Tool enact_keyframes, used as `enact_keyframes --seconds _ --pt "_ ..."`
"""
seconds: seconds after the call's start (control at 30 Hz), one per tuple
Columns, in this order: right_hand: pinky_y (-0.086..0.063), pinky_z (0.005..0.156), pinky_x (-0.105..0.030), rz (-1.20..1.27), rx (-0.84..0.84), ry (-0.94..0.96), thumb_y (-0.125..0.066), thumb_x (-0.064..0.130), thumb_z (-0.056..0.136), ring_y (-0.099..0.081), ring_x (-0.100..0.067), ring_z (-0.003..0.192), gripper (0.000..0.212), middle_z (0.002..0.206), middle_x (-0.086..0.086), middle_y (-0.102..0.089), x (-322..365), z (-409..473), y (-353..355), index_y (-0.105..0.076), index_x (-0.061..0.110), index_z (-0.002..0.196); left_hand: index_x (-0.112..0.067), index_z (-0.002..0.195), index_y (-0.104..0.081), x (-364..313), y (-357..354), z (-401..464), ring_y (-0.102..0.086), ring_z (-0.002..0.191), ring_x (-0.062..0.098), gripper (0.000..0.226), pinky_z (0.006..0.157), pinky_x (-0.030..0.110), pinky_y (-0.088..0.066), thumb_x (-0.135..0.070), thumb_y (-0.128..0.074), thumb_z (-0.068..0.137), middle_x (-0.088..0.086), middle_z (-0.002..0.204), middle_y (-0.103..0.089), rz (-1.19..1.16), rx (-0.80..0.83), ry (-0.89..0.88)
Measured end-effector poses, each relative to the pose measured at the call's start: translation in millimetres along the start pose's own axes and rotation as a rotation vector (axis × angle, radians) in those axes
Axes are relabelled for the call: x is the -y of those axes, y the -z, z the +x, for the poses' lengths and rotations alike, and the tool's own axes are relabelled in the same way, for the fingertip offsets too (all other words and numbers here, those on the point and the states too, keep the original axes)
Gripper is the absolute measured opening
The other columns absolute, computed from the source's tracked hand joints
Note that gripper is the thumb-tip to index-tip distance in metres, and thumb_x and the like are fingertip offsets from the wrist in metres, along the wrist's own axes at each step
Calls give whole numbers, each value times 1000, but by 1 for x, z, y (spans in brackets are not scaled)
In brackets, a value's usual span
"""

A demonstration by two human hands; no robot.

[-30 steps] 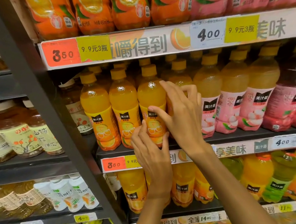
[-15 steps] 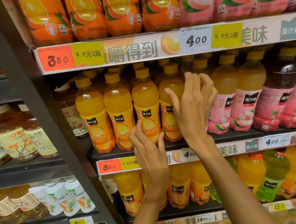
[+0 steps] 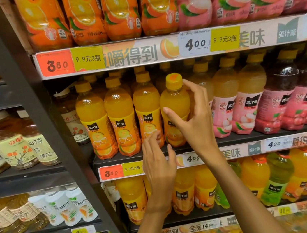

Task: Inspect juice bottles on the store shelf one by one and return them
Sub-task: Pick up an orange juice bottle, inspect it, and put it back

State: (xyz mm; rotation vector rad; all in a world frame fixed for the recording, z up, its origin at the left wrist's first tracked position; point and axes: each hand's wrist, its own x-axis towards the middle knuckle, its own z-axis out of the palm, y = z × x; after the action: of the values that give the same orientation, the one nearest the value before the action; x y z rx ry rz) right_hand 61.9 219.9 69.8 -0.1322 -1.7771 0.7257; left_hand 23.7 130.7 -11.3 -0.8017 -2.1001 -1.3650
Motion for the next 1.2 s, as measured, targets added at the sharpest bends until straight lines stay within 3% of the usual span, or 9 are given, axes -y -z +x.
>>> enact_keyframes --seconds 0.17,0.27,0.4,0.5,0.6,0.7,0.87,1.03,1.2 --pt "-43 104 -32 250 163 -147 -70 18 87 -45 -10 127 59 133 8 -44 7 -8 6 -36 24 134 -8 133 -46 -5 6 -3 -46 123 18 55 101 30 -41 -10 -68 83 7 130 -50 -100 112 -25" --pt "-47 95 -22 354 158 -211 -70 14 86 -50 1 119 56 126 21 -48 13 -11 10 -40 27 131 -14 138 -39 -9 9 -4 -40 130 14 65 107 35 -39 -19 -72 82 1 138 -44 -196 195 7" --pt "-48 100 -33 522 47 -370 -68 27 83 -55 -13 121 59 132 -2 -56 21 -13 21 -45 16 136 -37 138 -27 -14 20 -7 -42 129 10 76 104 35 -42 -39 -73 77 -7 140 -41 -326 304 86" --pt "-48 101 -45 648 57 -469 -67 35 82 -56 -23 122 64 132 -10 -58 26 -13 30 -46 13 138 -45 128 -35 -23 34 -11 -58 110 3 64 91 29 -51 -54 -67 73 -12 122 -58 -443 405 130" --pt "-54 84 -30 727 118 -521 -69 45 79 -65 -18 110 63 121 -4 -66 27 -13 37 -50 17 133 -40 120 -48 -28 48 -19 -65 97 4 52 78 20 -54 -44 -69 72 -13 107 -67 -641 495 196" --pt "-54 79 -30 950 207 -660 -62 54 81 -68 -17 100 63 108 -2 -71 25 -11 43 -54 13 128 -30 112 -61 -29 63 -28 -67 92 11 41 74 21 -54 -37 -69 72 -4 101 -71 -826 627 283" --pt "-59 78 -40 1134 330 -822 -51 48 84 -71 -25 90 54 104 -14 -72 24 -25 41 -59 9 121 -12 116 -59 -25 79 -35 -68 97 21 73 79 30 -54 -59 -75 62 4 103 -72 -921 878 380" --pt "-57 71 -33 905 222 -777 -64 47 80 -69 -20 83 39 91 -10 -71 34 -36 40 -68 13 99 -21 117 -58 -28 87 -37 -69 92 10 45 73 19 -53 -46 -55 80 -5 101 -72 -849 768 382" --pt "-56 72 -28 884 273 -819 -60 48 81 -70 -14 92 45 97 -3 -74 46 -43 41 -66 13 110 -36 92 -68 -33 85 -48 -69 85 18 26 74 29 -57 -54 -49 88 2 89 -72 -738 595 426"
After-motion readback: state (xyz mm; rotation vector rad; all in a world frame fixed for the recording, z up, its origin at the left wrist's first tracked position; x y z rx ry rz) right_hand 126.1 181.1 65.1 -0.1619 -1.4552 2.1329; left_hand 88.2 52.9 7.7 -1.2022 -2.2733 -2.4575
